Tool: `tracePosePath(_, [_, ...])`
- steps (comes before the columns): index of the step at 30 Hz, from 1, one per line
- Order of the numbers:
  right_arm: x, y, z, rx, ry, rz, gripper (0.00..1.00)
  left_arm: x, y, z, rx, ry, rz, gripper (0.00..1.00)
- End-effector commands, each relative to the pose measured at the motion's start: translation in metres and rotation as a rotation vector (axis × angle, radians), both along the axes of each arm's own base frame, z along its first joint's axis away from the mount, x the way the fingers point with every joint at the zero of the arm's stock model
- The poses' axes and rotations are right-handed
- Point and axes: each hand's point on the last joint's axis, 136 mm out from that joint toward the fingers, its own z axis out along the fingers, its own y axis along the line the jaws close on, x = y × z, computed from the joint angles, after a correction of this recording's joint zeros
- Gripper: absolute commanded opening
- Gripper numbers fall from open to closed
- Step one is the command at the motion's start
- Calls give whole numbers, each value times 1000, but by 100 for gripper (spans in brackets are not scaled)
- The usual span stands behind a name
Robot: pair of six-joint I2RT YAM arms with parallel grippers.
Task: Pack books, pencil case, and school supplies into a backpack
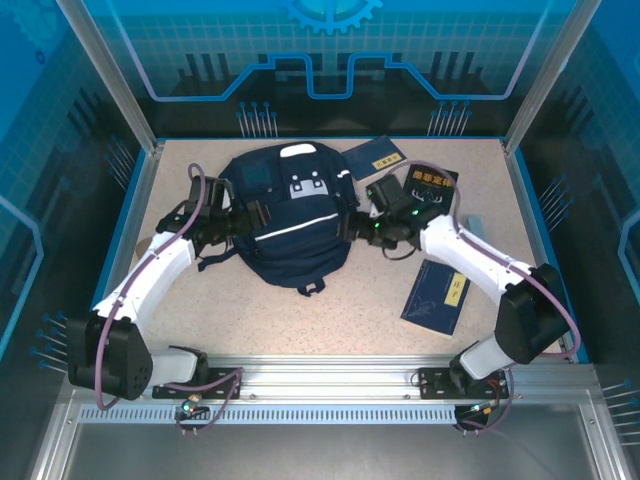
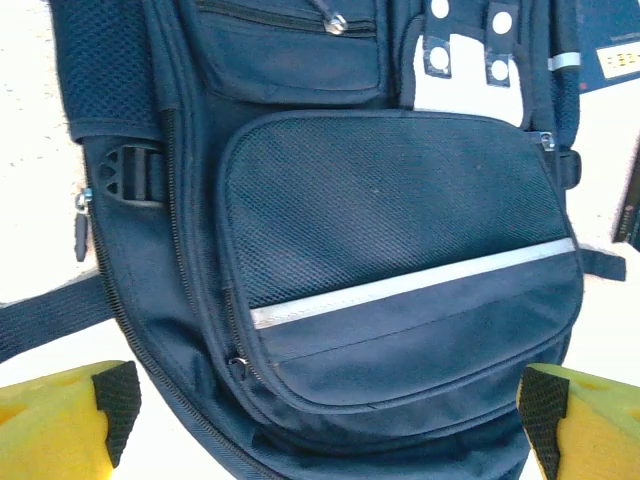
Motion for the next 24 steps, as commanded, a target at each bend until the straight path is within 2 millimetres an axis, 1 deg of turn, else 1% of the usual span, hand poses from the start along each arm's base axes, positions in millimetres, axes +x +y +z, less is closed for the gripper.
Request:
tracePosePath(1, [39,-49,-13,-184,-9,-60,80,-1,-3,19,-35,-40,-18,99])
tracePosePath(4, [86,-60,-16,-197,-11,-106,76,-7,-2,17,-31,-17,-14,99])
tracePosePath(6, [113,-70,-21,-216,-2,-152,73,-8,-3,17,-36,-13,-24,99])
tracePosePath(9, [145,-92,-42,-258,16,-236,72,-10,-3,16,-37,5,-20,99])
tracePosePath(12, [166,-109,-69,-299,69,-281,71,-12,-4,15,-40,-1,-29,99])
tracePosePath(15, [174,-118,-92,-312,122,-295,72,-9,-7,16,-46,-10,-41,99])
tracePosePath(18, [173,-118,-112,-283,176,-275,72,-7,-11,17,-68,-9,-58,99])
tracePosePath(21, [164,-114,-130,-251,243,-249,72,-6,-15,17,-85,-19,-76,99])
tracePosePath(24, [147,-106,-140,-216,316,-220,72,-7,-18,15,-94,-11,-90,99])
